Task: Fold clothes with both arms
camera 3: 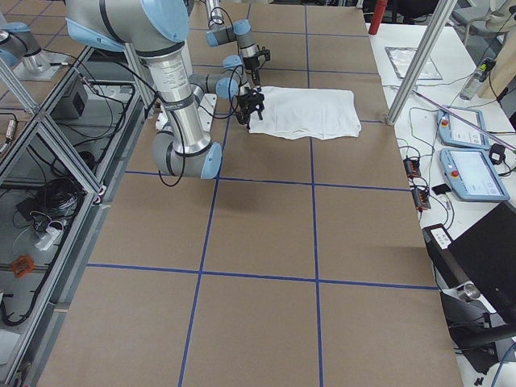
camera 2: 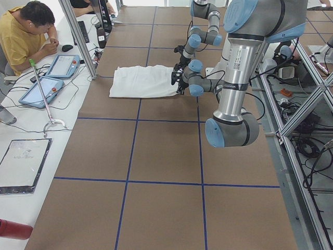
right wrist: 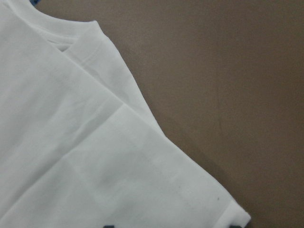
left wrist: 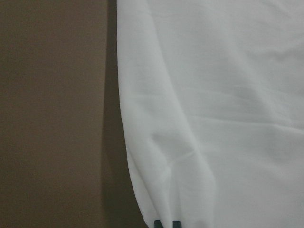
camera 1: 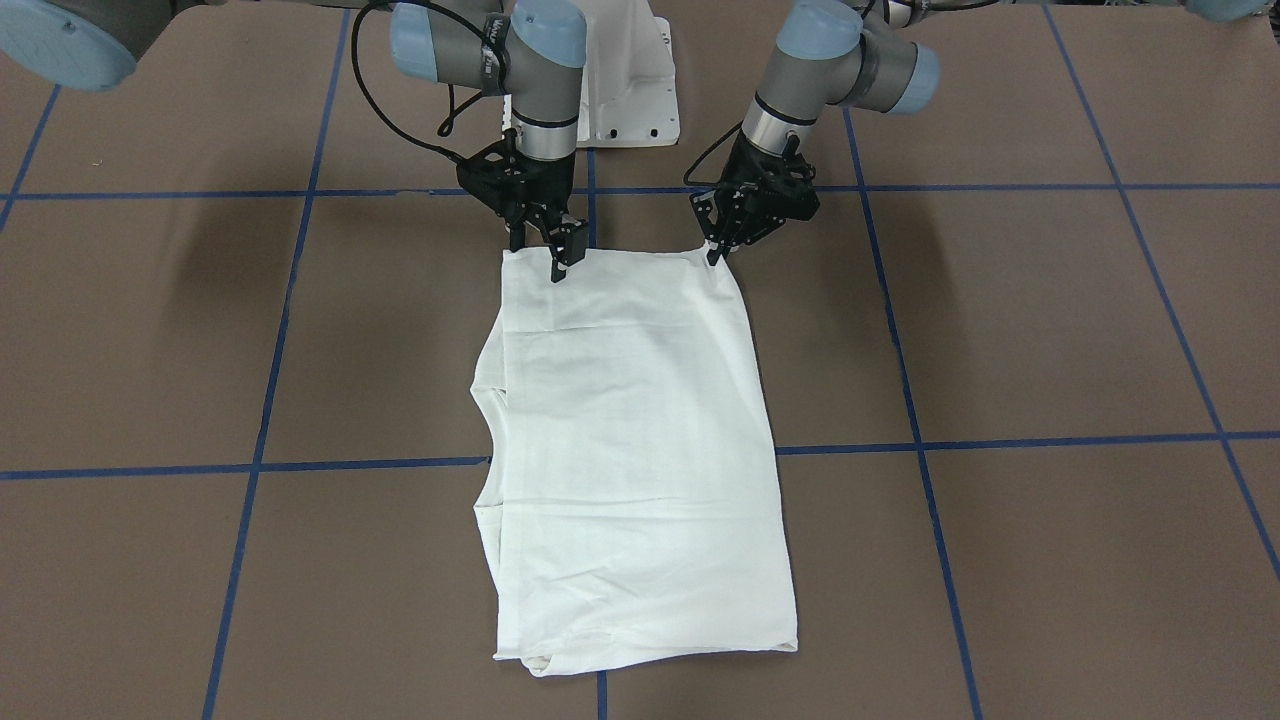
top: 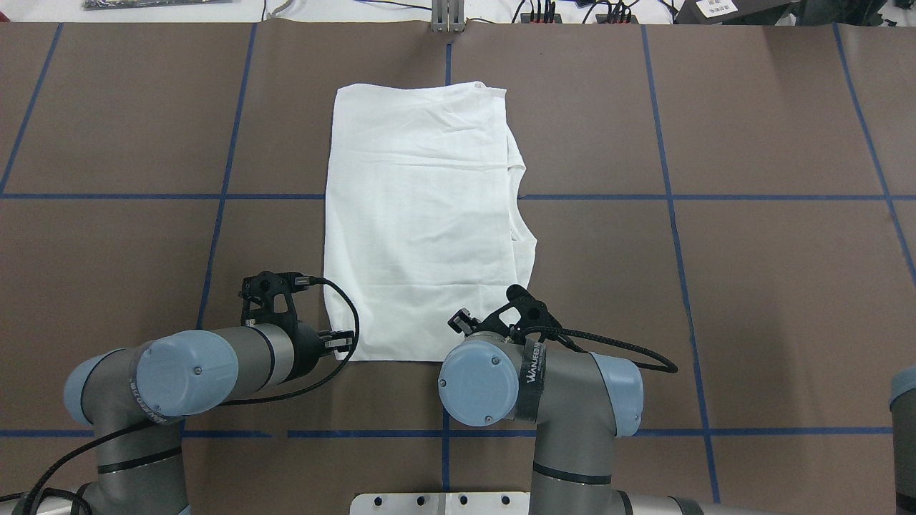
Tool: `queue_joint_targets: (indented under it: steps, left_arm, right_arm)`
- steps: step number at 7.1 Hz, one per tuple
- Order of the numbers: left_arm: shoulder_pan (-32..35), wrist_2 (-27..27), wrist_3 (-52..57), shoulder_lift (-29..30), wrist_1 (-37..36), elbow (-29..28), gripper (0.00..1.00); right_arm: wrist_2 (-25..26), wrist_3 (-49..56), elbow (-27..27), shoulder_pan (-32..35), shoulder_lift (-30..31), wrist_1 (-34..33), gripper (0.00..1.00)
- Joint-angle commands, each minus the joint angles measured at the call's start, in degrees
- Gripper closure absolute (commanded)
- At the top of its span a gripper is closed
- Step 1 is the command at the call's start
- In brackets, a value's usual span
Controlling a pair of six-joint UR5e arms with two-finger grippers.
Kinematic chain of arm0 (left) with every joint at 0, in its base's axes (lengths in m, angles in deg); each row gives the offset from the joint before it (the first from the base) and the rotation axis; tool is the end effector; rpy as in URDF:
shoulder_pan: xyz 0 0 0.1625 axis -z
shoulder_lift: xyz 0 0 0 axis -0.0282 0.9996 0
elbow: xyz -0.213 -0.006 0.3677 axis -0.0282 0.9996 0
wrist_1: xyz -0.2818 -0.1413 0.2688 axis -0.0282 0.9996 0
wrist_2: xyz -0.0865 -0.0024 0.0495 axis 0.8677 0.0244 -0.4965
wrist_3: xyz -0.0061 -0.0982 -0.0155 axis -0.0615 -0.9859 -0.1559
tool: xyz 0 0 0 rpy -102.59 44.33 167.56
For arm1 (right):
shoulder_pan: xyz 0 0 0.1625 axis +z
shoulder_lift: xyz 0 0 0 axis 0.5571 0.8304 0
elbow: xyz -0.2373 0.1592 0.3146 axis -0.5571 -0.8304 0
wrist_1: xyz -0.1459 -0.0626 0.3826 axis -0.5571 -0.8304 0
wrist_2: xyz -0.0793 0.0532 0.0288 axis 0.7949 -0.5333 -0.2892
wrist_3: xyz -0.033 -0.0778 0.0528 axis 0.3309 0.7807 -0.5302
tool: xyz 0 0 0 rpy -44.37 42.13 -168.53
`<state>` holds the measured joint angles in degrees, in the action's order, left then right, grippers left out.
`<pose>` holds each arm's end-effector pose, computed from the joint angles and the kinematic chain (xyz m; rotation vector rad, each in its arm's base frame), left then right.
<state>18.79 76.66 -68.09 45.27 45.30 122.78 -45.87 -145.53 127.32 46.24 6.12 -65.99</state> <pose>0.5134 -0.3036 0.3249 0.2779 1.0686 -0.1861 -0.6240 -0.2921 0.2486 0.0261 -0.7158 0.9004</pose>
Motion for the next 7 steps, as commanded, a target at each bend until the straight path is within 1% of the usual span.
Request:
queue_joint_targets:
  steps: [1,2,3,4,5,6,7]
  left_arm:
    - [0.05,0.0,0.09,0.03,0.0,-0.05,1.0]
    - [0.05,0.09,0.09,0.03,0.0,-0.05,1.0]
    - [0.05,0.09,0.09,0.03,0.0,-0.05,1.0]
    - [0.05,0.09,0.09,0.03,0.0,-0.05,1.0]
    - [0.05,0.09,0.09,0.12,0.0,0.04,1.0]
    - [0.05,0.09,0.09,0.12,0.0,0.04,1.0]
    - [0.05,0.18,0.09,0.12,0.0,0.13,1.0]
  right_arm:
    - [0.13,0.4,-1.0,0.01,-0.17,-0.12,0.16]
    - [0.13,0.15,-1.0,0.1,-0.43,-0.04,0.23]
    - [0.22,-0.29,-1.09,0.45,-1.3,-0.12,0.45]
    - [0.57,-0.9,-1.52,0.54,-1.49,0.05,0.65]
    - [0.83,-1.08,-2.05,0.54,-1.57,0.14,0.66]
    - [0.84,-1.17,-2.23,0.8,-2.27,-0.04,0.74]
    - [0.92,-2.91,-2.32,0.97,-2.37,0.05,0.95]
